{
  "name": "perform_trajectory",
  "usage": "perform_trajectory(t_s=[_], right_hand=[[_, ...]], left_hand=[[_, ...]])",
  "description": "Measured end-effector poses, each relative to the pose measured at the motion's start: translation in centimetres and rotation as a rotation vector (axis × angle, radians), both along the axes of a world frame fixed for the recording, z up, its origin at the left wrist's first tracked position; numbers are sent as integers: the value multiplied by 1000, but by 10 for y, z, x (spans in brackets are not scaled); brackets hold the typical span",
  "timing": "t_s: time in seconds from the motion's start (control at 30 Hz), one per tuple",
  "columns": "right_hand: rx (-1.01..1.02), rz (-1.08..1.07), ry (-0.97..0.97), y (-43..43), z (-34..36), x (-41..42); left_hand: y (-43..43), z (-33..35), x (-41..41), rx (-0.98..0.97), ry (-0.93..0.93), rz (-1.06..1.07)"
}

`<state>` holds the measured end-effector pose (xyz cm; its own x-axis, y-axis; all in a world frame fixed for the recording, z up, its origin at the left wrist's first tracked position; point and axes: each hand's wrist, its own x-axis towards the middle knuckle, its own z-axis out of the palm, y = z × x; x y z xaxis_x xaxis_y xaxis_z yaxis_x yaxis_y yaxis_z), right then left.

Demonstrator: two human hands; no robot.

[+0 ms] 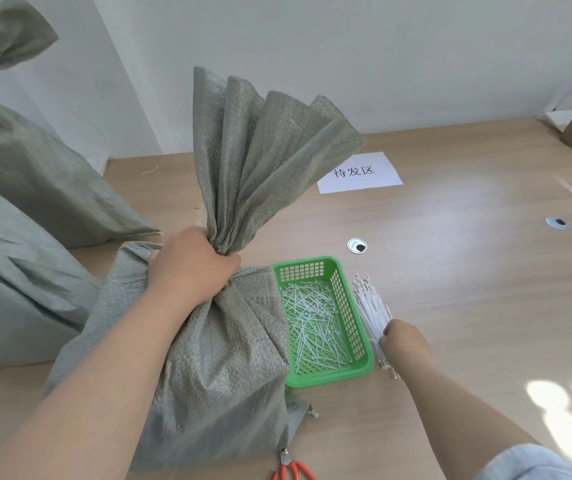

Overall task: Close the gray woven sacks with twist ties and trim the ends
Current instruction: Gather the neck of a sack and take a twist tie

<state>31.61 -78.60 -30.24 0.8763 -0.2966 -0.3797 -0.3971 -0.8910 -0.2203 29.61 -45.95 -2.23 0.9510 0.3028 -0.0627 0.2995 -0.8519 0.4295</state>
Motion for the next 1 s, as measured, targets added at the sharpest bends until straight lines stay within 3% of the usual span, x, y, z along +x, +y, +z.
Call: perform_trajectory(t_s=[0.37, 0.7, 1.0], right_hand=[[39, 118, -36, 12, 6, -8], [43, 82, 7, 16, 7, -7], [67, 31, -90, 1, 42, -13]], left_hand=[[9, -2, 0, -68, -29, 29], [18, -6, 1, -90, -44, 46], [24, -3, -11, -117, -64, 40]])
